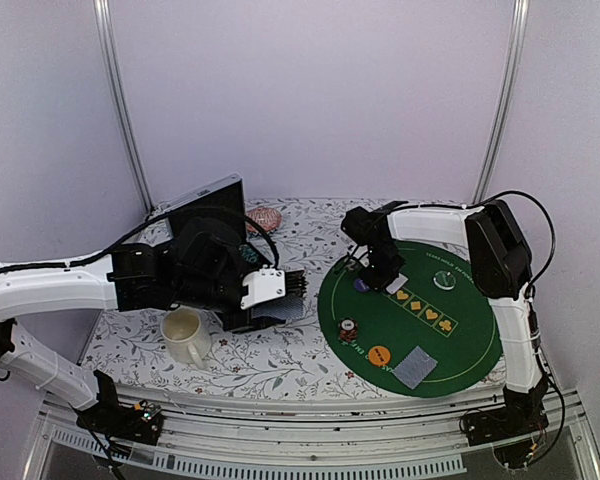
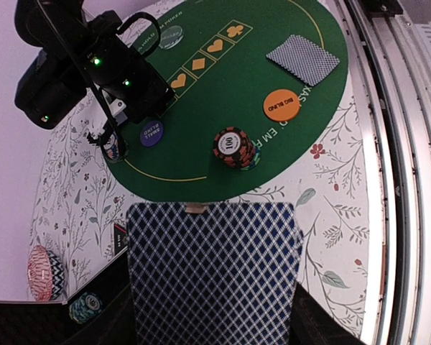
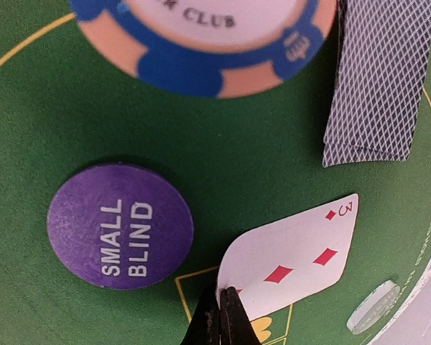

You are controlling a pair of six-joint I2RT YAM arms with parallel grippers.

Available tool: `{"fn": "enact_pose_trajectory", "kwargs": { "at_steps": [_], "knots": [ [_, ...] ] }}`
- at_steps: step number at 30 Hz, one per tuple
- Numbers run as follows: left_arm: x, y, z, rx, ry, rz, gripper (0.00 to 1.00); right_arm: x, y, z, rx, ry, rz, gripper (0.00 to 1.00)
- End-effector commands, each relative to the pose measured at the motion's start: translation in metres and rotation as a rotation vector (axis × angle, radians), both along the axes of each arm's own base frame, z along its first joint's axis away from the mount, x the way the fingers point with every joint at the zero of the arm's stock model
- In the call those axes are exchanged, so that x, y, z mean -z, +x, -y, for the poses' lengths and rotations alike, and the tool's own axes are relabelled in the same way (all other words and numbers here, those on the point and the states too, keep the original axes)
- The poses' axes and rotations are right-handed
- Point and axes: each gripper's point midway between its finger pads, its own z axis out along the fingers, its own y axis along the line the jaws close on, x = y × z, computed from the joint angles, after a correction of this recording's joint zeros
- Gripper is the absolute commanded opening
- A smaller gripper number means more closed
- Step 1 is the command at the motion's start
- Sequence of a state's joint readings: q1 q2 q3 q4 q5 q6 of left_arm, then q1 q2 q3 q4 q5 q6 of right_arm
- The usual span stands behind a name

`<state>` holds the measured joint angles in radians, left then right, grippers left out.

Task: Distribute texas hold em gaming equipment
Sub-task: Flop the poker card in the community card area.

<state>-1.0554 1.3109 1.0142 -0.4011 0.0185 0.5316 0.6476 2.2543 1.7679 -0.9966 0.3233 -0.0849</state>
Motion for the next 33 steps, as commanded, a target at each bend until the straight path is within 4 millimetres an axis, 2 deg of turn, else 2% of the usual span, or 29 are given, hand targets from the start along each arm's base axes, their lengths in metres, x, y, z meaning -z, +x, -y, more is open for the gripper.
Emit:
{"fn": "enact_pose_trajectory", "kwargs": {
  "at_steps": [1, 9, 15, 22, 25, 28, 31, 33],
  "knots": [
    [-0.009, 0.002, -0.002, 0.006, -0.032, 0.021, 0.61, 0.001, 0.002, -0.014, -0.014, 0.066, -0.012, 0.02],
    [-0.012, 0.002, -0.003, 0.004, -0.038, 0.024, 0.61, -0.002, 0.003, -0.016, 0.008, 0.091, -0.006, 0.04],
    [-0.014, 0.003, -0.004, 0.001, -0.042, 0.027, 0.61, -0.011, -0.002, -0.014, 0.048, 0.107, -0.009, 0.3],
    [-0.014, 0.002, -0.004, 0.009, -0.046, 0.022, 0.62, -0.032, -0.007, -0.014, 0.067, 0.147, 0.01, 0.36],
    [-0.014, 0.002, -0.004, 0.006, -0.045, 0.023, 0.62, -0.049, -0.008, -0.013, 0.09, 0.174, 0.034, 0.4],
    [-0.016, 0.003, -0.004, 0.006, -0.048, 0.028, 0.62, -0.069, -0.012, -0.004, 0.113, 0.178, 0.086, 0.48],
    [-0.017, 0.003, -0.005, 0.009, -0.049, 0.031, 0.62, -0.096, -0.013, 0.002, 0.131, 0.209, 0.151, 0.57],
    [-0.017, 0.003, -0.005, 0.011, -0.051, 0.029, 0.62, -0.12, -0.014, -0.003, 0.126, 0.29, 0.208, 0.63]
  ]
}}
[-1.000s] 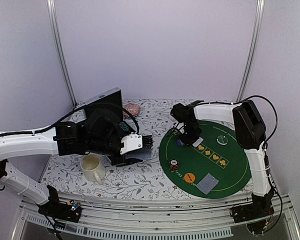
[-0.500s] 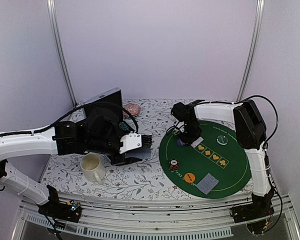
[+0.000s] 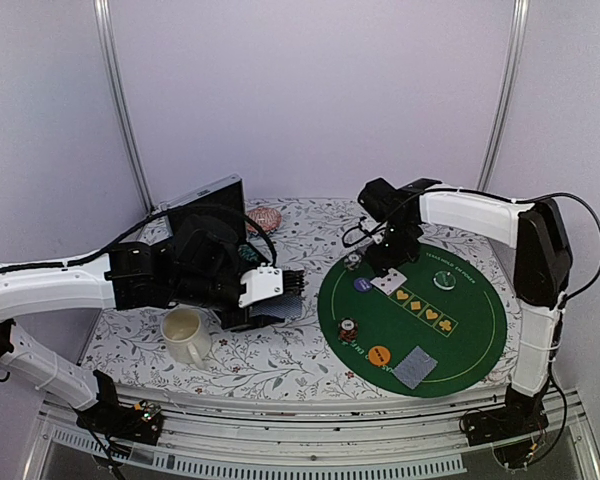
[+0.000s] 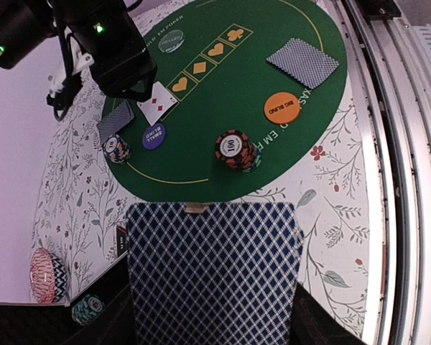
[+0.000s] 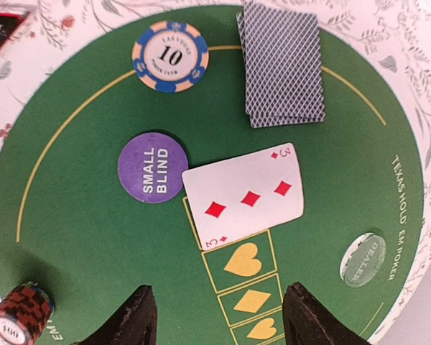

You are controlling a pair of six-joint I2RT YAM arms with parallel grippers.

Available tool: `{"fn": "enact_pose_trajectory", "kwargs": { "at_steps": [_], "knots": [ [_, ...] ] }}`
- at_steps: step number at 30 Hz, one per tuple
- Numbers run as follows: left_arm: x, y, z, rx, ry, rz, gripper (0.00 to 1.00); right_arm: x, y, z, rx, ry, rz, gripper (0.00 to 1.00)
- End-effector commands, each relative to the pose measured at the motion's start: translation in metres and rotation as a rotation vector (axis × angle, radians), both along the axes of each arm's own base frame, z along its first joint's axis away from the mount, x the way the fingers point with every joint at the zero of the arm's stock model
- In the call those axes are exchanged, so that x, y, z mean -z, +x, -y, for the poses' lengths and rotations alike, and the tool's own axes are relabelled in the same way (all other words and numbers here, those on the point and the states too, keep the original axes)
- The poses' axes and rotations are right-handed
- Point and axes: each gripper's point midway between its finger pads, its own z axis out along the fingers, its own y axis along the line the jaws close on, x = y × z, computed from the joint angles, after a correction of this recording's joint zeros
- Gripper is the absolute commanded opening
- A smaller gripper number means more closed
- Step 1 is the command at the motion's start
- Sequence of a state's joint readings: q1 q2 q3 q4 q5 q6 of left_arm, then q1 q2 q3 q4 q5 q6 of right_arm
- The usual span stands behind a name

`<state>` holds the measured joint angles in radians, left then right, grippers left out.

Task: Distribute texas hold em gaming equipment
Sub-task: Flop the poker card in the community card area, then pick up the poker card from the face-down deck piles.

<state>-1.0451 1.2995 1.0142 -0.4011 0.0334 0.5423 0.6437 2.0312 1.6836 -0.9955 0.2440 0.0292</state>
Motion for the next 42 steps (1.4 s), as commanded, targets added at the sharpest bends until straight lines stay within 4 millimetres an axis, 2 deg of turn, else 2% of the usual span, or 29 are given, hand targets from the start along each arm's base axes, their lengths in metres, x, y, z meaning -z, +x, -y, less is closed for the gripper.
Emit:
{"fn": "enact_pose_trajectory", "kwargs": {
  "at_steps": [1, 3, 6, 8, 11, 13, 14, 16, 23, 31, 36, 42],
  "knots": [
    [-0.013, 0.001, -0.003, 0.005, -0.042, 0.024, 0.62, -0.066, 0.0, -0.005, 0.021, 0.164, 0.163, 0.67],
    [-0.014, 0.001, -0.003, 0.009, -0.046, 0.024, 0.62, -0.098, -0.004, -0.023, -0.028, 0.317, 0.228, 0.79],
    [-0.014, 0.0, -0.003, 0.01, -0.045, 0.022, 0.62, -0.148, -0.026, -0.065, -0.183, 0.624, 0.288, 1.0],
    [-0.014, 0.0, -0.003, 0.011, -0.046, 0.024, 0.61, -0.178, -0.05, -0.083, -0.28, 0.807, 0.316, 0.99],
    [-0.013, 0.002, -0.003, 0.003, -0.041, 0.031, 0.61, -0.205, -0.082, -0.108, -0.387, 1.055, 0.296, 0.99],
    [-0.011, 0.003, -0.003, 0.0, -0.034, 0.03, 0.61, -0.202, -0.107, -0.121, -0.436, 1.161, 0.247, 0.99],
    [-0.011, 0.003, -0.003, -0.001, -0.037, 0.03, 0.61, -0.207, -0.119, -0.129, -0.459, 1.209, 0.222, 1.0],
    [-0.011, 0.003, -0.002, 0.0, -0.038, 0.031, 0.62, -0.2, -0.137, -0.142, -0.505, 1.244, 0.181, 1.0],
    [-0.011, 0.004, -0.002, -0.007, -0.04, 0.025, 0.61, -0.17, -0.163, -0.178, -0.539, 1.23, 0.096, 1.0],
    [-0.008, 0.006, -0.001, -0.016, -0.034, 0.021, 0.61, -0.13, -0.156, -0.204, -0.476, 1.159, 0.026, 0.98],
    [-0.007, 0.006, 0.0, -0.016, -0.033, 0.021, 0.61, -0.115, -0.149, -0.196, -0.422, 1.08, 0.035, 0.95],
    [-0.006, 0.007, -0.001, -0.018, -0.029, 0.021, 0.61, -0.116, -0.151, -0.18, -0.393, 1.034, 0.055, 0.93]
  ]
}}
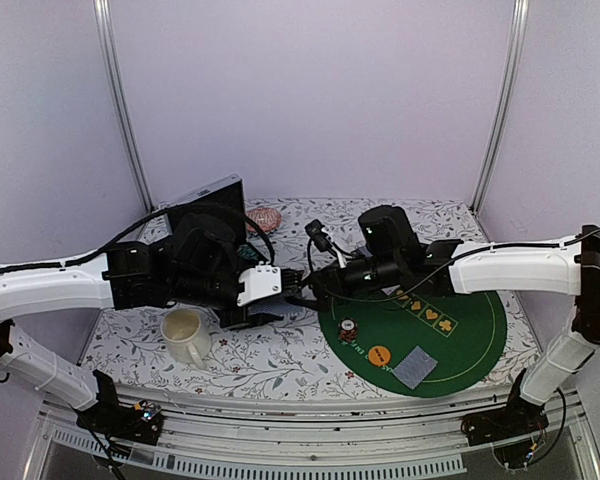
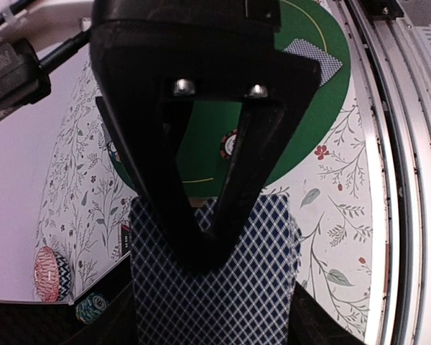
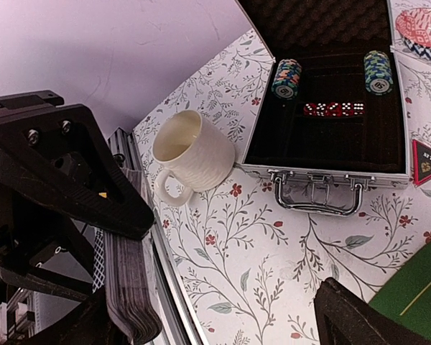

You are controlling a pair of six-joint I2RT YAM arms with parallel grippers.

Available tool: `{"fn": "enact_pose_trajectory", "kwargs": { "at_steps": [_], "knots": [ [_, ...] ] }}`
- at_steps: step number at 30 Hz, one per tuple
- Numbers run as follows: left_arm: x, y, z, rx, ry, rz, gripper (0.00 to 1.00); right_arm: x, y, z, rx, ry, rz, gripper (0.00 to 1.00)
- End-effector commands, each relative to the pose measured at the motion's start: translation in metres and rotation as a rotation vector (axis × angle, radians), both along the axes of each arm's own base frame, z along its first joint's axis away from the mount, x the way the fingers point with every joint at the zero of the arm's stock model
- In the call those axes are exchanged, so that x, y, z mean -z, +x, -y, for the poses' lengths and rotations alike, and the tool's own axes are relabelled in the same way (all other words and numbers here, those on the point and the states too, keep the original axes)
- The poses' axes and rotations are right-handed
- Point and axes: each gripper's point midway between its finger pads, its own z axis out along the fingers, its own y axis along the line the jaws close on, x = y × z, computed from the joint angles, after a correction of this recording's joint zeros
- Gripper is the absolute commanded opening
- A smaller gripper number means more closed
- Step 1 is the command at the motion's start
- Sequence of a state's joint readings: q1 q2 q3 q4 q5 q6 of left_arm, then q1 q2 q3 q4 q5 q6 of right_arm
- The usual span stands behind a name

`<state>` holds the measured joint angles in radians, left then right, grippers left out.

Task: Distribute texas hold em gaming equipment
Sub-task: Pick up the poker card from the face-down deck piles.

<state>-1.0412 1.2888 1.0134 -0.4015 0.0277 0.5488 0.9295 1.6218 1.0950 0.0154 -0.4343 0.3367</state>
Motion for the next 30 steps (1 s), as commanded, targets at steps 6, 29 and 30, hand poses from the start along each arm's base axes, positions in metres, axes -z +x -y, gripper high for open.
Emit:
{"fn": "enact_pose_trajectory", "kwargs": {
  "at_steps": [6, 29, 30],
  "knots": [
    [-0.001, 0.006, 0.001, -0.018, -0.02, 0.012, 0.61, -0.014, -0.002, 0.015, 0.022, -0.068, 0.033, 0.9],
    [-0.001, 0.005, 0.001, -0.015, -0.02, 0.008, 0.61, -0.048, -0.03, 0.014, -0.091, 0.019, -0.023, 0.24],
    [-0.001, 0.005, 0.001, -0.014, -0.021, 0.008, 0.61, -0.047, -0.03, 0.015, -0.091, 0.015, -0.026, 0.22]
  ]
}}
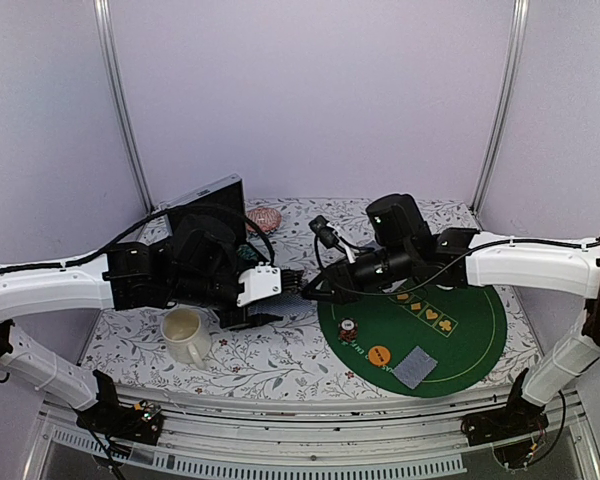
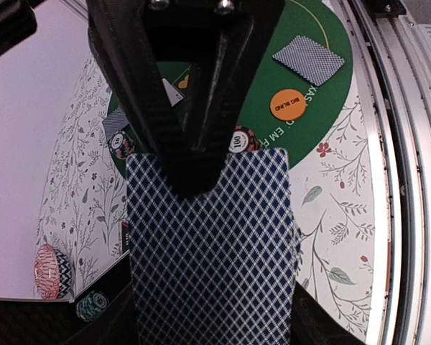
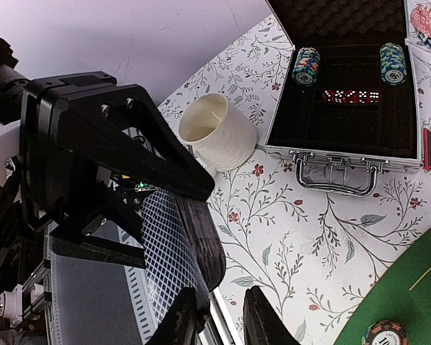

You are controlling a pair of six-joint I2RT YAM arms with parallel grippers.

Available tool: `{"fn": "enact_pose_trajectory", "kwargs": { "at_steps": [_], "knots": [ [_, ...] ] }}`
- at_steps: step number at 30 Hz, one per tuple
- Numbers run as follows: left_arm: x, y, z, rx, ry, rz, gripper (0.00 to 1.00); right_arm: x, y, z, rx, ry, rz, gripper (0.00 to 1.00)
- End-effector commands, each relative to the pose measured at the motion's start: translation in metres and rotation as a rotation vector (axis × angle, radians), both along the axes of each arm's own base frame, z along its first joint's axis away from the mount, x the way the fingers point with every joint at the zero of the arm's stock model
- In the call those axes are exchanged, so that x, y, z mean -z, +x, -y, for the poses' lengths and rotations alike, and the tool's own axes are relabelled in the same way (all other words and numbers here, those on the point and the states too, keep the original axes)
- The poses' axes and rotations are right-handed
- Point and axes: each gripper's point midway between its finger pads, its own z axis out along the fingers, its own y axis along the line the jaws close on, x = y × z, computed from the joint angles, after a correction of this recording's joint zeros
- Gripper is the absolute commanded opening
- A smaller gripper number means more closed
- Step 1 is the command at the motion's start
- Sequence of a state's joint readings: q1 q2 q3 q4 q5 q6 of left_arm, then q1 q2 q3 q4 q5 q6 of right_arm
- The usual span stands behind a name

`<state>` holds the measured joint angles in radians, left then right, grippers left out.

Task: Distribute texas hold em gaming equipment
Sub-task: Pick up the poker card from the face-down deck piles.

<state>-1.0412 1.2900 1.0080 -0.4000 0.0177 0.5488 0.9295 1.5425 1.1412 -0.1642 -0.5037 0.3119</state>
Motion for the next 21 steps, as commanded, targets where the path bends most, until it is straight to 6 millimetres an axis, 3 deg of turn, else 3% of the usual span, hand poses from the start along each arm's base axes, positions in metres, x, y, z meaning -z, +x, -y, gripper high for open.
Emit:
{"fn": "enact_pose_trajectory", "kwargs": {
  "at_steps": [1, 3, 5, 15, 21],
  "knots": [
    [-0.003, 0.004, 0.002, -0.007, -0.028, 0.005, 0.61, -0.024, -0.007, 0.002, -0.017, 0.038, 0.011, 0.18],
    [-0.003, 0.004, 0.002, -0.007, -0.028, 0.006, 0.61, -0.025, -0.008, 0.004, -0.016, 0.033, 0.013, 0.07],
    [-0.004, 0.003, 0.002, -0.005, -0.028, 0.006, 0.61, -0.026, -0.008, 0.006, -0.011, 0.026, 0.016, 0.03],
    [0.001, 0.004, 0.003, -0.005, -0.016, -0.001, 0.61, -0.046, -0.01, 0.021, 0.003, 0.026, 0.074, 0.02],
    [0.002, 0.005, 0.002, -0.008, -0.013, 0.0, 0.61, -0.068, 0.0, 0.045, 0.071, 0.036, 0.132, 0.02]
  ]
}}
